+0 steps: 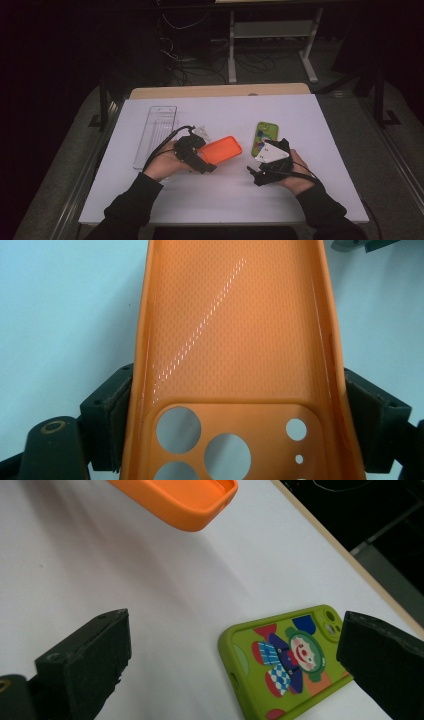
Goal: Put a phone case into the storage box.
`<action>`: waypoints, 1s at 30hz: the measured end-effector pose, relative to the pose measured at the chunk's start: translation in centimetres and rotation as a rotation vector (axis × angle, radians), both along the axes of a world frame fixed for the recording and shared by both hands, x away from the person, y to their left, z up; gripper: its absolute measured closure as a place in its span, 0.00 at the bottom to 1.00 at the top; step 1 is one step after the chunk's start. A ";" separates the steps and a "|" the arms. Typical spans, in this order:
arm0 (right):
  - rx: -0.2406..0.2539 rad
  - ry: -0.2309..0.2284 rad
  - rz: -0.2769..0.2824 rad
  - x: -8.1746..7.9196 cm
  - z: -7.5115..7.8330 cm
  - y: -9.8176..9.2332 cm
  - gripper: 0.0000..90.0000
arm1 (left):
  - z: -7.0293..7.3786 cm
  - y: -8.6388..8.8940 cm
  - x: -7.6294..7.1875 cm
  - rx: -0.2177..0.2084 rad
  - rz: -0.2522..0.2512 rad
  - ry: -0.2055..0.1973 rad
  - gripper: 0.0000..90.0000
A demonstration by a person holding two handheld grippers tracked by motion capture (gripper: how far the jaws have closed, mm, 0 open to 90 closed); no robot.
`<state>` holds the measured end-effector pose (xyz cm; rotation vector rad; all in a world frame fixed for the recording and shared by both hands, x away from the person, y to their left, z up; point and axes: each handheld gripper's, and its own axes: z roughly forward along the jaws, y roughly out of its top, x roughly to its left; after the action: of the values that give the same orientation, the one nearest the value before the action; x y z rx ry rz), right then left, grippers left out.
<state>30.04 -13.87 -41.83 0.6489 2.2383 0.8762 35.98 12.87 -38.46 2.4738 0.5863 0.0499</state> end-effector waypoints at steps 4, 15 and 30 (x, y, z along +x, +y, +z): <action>-0.048 -0.036 0.006 -0.2 -0.2 0.3 0.00 | 0.0 0.0 0.0 0.002 -0.001 -0.001 0.17; -0.199 -0.161 0.041 -0.6 -0.5 0.8 0.00 | -0.1 -0.1 0.0 0.007 -0.001 0.000 0.17; -0.295 -0.257 0.051 -1.0 -1.0 1.3 0.00 | -0.1 -0.1 -0.1 0.002 0.007 -0.001 0.17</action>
<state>29.08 -12.57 -42.79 0.3237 2.0994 0.5981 35.87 12.82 -38.52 2.4734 0.5950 0.0540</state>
